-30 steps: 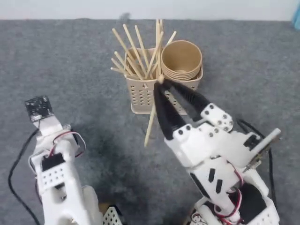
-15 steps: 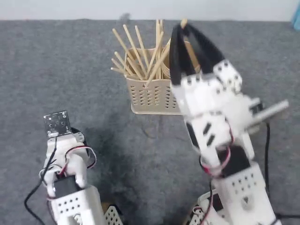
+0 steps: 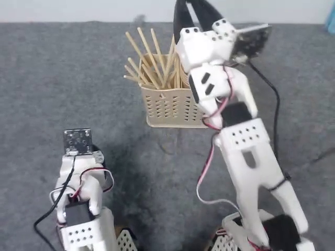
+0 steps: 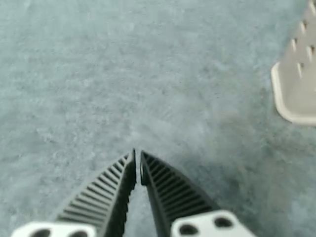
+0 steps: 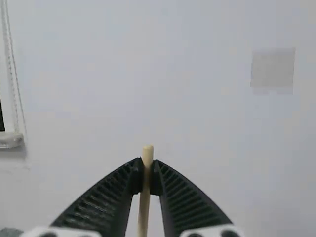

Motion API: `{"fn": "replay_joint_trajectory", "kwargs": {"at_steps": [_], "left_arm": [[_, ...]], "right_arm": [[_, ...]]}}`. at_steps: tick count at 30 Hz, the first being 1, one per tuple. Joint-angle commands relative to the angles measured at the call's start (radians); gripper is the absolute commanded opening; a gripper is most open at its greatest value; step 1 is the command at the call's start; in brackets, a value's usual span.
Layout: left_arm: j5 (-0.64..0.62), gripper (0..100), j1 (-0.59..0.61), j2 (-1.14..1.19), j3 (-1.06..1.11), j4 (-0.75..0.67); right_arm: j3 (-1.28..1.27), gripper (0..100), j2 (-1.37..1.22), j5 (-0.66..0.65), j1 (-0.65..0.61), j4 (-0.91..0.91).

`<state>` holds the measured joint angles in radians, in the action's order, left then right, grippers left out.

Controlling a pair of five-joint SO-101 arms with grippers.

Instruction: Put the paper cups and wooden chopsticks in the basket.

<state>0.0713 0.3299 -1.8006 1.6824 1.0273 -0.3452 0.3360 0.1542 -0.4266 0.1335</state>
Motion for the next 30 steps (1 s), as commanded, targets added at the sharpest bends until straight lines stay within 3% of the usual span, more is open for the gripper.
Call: {"fn": "replay_joint_trajectory", "kwargs": {"at_steps": [1,5,8,14,19,26,30], "left_arm": [[0.008,1,-0.015,-0.02,0.001,0.009],[0.009,1,-0.038,-0.02,0.002,0.012],[0.009,1,-0.068,-0.02,0.002,0.032],[0.009,1,-0.068,-0.02,0.002,0.032],[0.009,1,-0.066,-0.02,0.002,0.031],[0.009,1,-0.066,-0.02,0.002,0.029],[0.006,1,-0.068,-0.02,0.002,0.009]], "right_arm": [[-0.034,0.9,0.001,-0.035,0.007,0.018],[-0.123,1.1,0.002,-0.16,-0.044,-0.076],[-0.144,2.3,0.002,-0.144,-0.061,-0.151],[-0.146,19.3,0.039,-0.133,-0.062,-0.236],[-0.144,22.4,0.186,-0.133,-0.062,-0.311],[-0.146,22.0,0.481,-0.127,-0.061,-0.604],[-0.149,20.0,0.621,-0.031,-0.053,-0.829]]}}
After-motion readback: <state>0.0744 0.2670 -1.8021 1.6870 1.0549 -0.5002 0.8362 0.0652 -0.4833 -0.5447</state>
